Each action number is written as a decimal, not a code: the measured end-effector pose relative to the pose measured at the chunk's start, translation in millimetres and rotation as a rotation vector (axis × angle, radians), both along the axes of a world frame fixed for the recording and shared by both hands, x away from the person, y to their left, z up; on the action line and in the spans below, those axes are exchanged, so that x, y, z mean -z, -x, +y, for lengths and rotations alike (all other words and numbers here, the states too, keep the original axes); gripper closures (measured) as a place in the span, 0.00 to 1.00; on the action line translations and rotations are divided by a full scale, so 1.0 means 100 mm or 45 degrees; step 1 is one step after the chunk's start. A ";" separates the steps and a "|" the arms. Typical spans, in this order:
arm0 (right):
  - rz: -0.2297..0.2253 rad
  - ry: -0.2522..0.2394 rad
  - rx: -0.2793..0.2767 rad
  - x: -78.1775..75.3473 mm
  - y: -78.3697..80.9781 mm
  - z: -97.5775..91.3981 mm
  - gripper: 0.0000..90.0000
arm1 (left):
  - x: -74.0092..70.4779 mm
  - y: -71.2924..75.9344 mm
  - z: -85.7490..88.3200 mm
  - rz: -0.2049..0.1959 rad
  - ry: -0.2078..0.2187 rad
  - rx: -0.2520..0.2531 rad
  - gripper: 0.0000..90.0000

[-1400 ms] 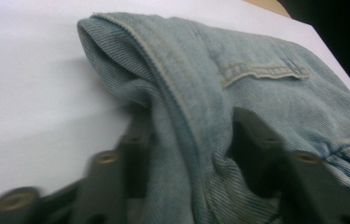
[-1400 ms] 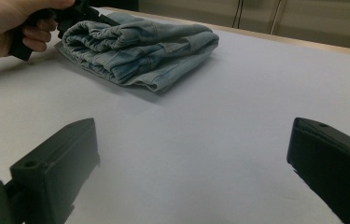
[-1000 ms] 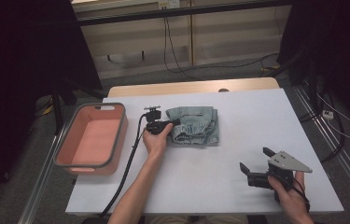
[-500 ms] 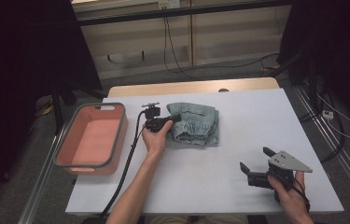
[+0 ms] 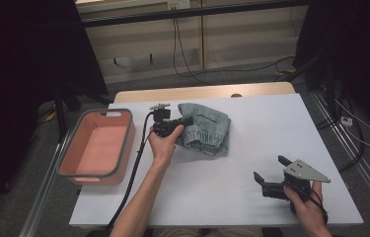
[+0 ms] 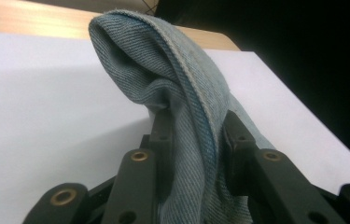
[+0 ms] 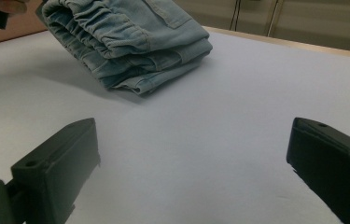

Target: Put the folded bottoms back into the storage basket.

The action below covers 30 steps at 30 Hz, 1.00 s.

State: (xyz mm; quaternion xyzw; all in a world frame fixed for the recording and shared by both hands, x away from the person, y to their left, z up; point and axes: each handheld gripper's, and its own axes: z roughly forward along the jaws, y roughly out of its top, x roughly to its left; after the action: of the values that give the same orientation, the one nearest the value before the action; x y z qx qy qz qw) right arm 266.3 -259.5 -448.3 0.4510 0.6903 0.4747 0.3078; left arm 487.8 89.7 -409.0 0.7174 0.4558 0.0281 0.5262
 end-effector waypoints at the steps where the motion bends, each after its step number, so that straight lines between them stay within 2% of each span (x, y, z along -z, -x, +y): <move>1: 0.001 0.000 0.000 0.00 0.00 0.00 0.03 | -0.01 0.01 0.00 -0.004 0.002 -0.001 0.79; 10: -0.001 0.002 0.002 0.00 0.00 0.00 0.03 | -0.14 0.05 0.09 -0.040 -0.005 0.023 0.79; 17: -0.001 0.003 0.004 0.00 0.01 -0.01 0.03 | -0.22 0.09 0.14 -0.056 -0.037 0.014 0.79; 23: -0.003 0.005 0.004 0.00 0.01 -0.01 0.03 | -0.28 0.11 0.17 -0.078 -0.030 0.029 0.79; 30: -0.003 0.004 0.006 -0.01 0.01 -0.01 0.03 | -0.33 0.14 0.22 -0.081 -0.015 0.044 0.79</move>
State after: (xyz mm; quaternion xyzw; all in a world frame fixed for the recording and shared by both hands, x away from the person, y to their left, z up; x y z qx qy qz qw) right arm 265.5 -260.6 -447.8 0.4516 0.6896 0.4734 0.3105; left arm 474.2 112.2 -375.9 0.7270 0.4261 0.0444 0.5366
